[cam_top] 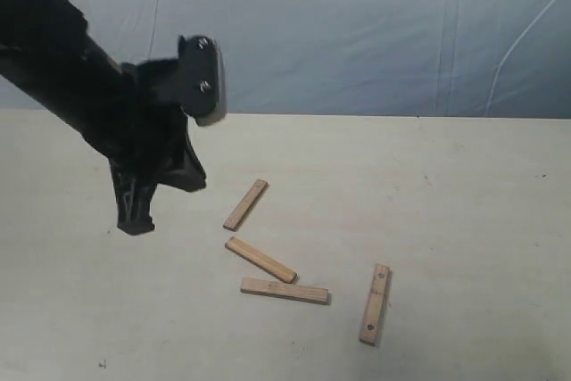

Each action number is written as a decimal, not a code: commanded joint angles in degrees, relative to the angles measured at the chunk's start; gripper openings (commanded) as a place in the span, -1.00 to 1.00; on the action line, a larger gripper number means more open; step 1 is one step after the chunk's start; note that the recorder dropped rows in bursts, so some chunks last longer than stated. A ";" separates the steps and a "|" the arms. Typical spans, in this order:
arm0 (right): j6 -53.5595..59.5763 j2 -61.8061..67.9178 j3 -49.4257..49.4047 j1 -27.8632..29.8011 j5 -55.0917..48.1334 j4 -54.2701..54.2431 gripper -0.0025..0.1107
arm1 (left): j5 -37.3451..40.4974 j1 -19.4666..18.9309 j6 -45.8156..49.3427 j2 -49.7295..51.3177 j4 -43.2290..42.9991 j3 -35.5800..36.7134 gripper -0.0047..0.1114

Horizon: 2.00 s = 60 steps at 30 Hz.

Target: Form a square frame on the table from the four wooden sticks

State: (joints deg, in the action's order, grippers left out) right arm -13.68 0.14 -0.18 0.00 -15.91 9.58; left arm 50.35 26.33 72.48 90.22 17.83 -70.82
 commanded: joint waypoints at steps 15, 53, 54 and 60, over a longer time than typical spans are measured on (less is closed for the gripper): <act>0.03 -0.14 0.18 -0.11 0.68 0.22 -0.97 | -21.59 7.98 19.70 21.48 -6.81 -0.41 0.09; 0.03 -0.14 0.18 -0.11 0.68 0.22 -0.97 | -1.99 8.23 8.80 38.58 -15.98 -19.91 -0.07; 0.03 -0.14 0.18 -0.11 0.68 0.22 -0.97 | -1.59 8.23 8.41 39.09 -15.98 -19.90 -0.11; 0.03 -0.14 0.18 -0.11 0.68 0.22 -0.97 | -0.42 8.23 8.41 39.77 -15.76 -19.93 -0.76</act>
State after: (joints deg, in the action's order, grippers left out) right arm -13.68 0.14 -0.18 0.00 -15.91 9.58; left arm 50.21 34.23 81.38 127.97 1.50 -91.26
